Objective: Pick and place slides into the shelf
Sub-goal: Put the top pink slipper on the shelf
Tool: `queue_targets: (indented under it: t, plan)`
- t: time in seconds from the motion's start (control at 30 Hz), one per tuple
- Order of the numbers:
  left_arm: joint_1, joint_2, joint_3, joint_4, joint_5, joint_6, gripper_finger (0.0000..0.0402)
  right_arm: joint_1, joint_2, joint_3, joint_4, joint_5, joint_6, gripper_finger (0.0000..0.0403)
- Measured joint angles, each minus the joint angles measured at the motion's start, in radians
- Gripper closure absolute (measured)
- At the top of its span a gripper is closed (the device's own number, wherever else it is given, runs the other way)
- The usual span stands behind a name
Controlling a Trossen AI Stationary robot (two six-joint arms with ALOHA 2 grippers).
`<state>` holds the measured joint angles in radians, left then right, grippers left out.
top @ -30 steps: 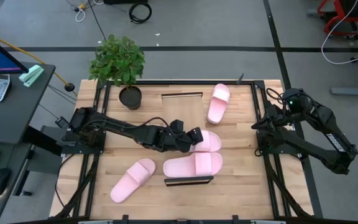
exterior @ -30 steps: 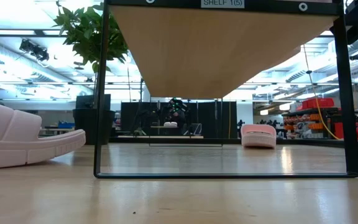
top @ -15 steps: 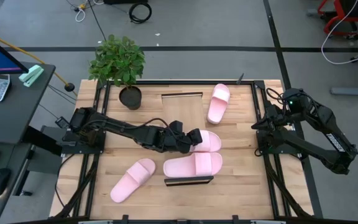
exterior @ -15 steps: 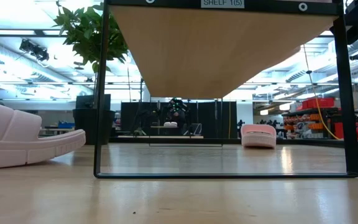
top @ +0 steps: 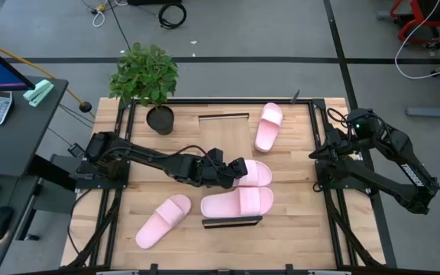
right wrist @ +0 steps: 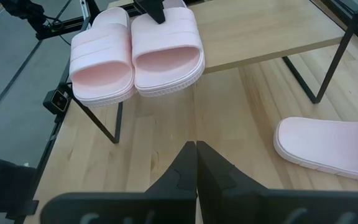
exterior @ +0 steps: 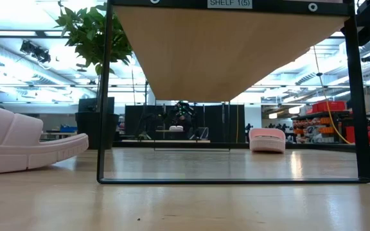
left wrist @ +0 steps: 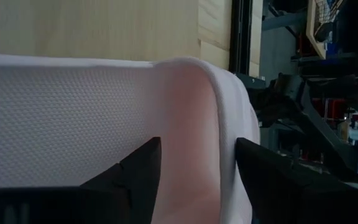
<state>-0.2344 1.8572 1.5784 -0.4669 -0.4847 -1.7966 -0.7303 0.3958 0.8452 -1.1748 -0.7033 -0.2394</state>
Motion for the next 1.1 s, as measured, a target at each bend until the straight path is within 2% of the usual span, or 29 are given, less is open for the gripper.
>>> queue_targets:
  t: [0.57, 0.77, 0.93, 1.1]
  plan:
    - [0.0, -0.096, 0.0, -0.21, -0.008, 0.008, 0.02, 0.0, 0.0, 0.0, 0.0, 0.0, 0.0, 0.0403]
    - [-0.003, -0.138, -0.002, -0.42, -0.007, 0.002, 0.0214, 0.0, 0.001, 0.0, -0.001, 0.0, 0.0, 0.0403]
    - [0.002, -0.209, -0.001, -0.572, -0.062, -0.008, 0.0222, 0.0, 0.009, -0.001, -0.002, 0.0, 0.0, 0.0403]
    - [-0.02, -0.258, 0.0, -0.759, -0.063, -0.076, 0.0229, 0.0, 0.011, -0.001, -0.006, 0.0, -0.001, 0.0403]
